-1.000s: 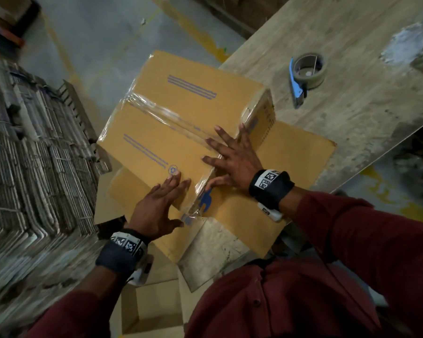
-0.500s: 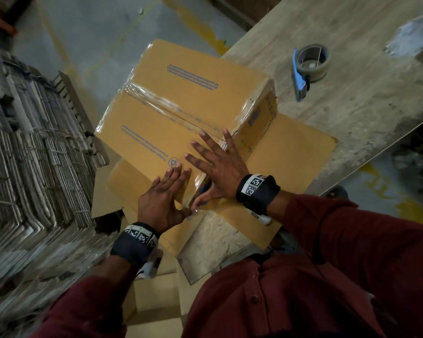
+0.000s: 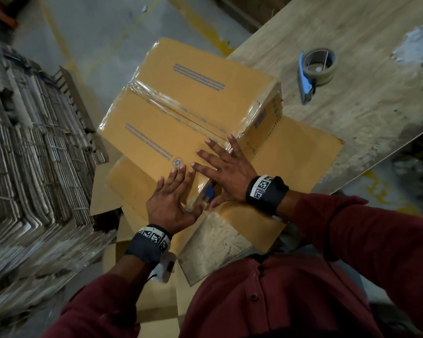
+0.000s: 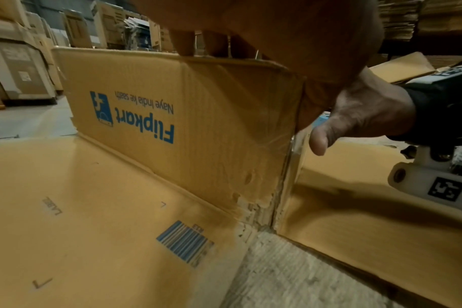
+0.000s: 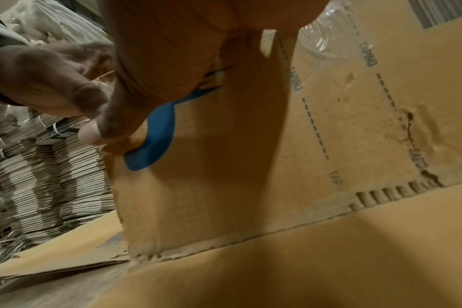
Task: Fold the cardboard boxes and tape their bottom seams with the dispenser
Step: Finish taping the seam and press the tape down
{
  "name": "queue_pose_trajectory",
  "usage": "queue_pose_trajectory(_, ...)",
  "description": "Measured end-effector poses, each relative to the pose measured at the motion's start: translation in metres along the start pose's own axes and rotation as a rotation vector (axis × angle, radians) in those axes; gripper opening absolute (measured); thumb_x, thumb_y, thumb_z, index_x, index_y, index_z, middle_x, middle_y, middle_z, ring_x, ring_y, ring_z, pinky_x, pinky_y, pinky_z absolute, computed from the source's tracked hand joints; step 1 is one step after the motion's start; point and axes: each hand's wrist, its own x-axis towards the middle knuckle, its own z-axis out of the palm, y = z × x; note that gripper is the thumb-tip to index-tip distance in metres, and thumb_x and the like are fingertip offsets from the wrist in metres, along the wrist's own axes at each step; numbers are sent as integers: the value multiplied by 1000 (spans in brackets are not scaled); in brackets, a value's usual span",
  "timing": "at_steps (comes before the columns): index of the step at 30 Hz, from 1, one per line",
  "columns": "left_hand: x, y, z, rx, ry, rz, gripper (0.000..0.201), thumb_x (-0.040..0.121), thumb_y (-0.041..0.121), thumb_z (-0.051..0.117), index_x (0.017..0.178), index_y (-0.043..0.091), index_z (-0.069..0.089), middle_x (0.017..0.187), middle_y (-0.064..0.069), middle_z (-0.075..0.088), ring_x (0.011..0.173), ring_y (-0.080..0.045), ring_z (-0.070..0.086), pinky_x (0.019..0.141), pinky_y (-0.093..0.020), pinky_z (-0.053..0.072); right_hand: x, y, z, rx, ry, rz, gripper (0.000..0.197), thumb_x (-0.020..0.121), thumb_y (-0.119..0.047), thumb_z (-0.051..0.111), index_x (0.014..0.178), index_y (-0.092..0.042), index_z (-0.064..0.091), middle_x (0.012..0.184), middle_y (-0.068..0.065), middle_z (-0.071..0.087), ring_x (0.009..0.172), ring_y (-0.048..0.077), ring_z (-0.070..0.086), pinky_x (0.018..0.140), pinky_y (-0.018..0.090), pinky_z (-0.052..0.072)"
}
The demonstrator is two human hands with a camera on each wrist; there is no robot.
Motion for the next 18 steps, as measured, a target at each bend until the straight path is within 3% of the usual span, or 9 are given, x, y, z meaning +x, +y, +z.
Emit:
queue_pose_trajectory(5,1,1,6,-12,52,5,83,84,64,60,155,23,47,161,-4,41,149,-21,39,119,-54,37,-1,-14,6,72,26,100,137,50,-104,47,160,-27,25,169,13,12,155,41,-7,116,74,-4)
queue_pose_trajectory(9,5,-3,-6,-90,70,7,76,93,74,47,153,28,49,161,2,42,148,-15,40,121,-47,37,-2,-28,14,202,124,194,137,50,-103,48,160,-24,28,169,17,9,156,41,-3,116,74,-4)
queue_pose_trajectory(11,4,-13,-13,-135,25,72,81,92,79,43,155,28,46,164,3,37,151,-15,36,122,-45,34,-2,-32,17,232,123,225,133,52,-104,44,158,-25,32,169,16,9,156,40,-3,116,74,-4)
queue_pose_trajectory(14,-1,-34,-14,-67,-78,218,109,76,85,60,161,24,34,170,0,25,156,-18,26,125,-45,27,-2,-34,22,226,116,207,126,52,-101,47,154,-28,38,167,13,14,155,38,-4,114,76,0)
queue_pose_trajectory(15,0,-40,-12,-39,-83,248,109,75,83,62,161,23,34,170,0,25,156,-18,27,124,-46,31,-2,-33,25,221,125,196,124,52,-100,50,153,-29,40,166,13,16,155,38,-5,114,77,1)
queue_pose_trajectory(18,7,-46,-12,-11,-27,300,86,85,66,55,158,22,41,164,-2,35,148,-19,38,112,-49,47,-4,-27,27,211,141,173,121,52,-100,51,152,-33,39,166,10,17,155,36,-8,115,75,-3)
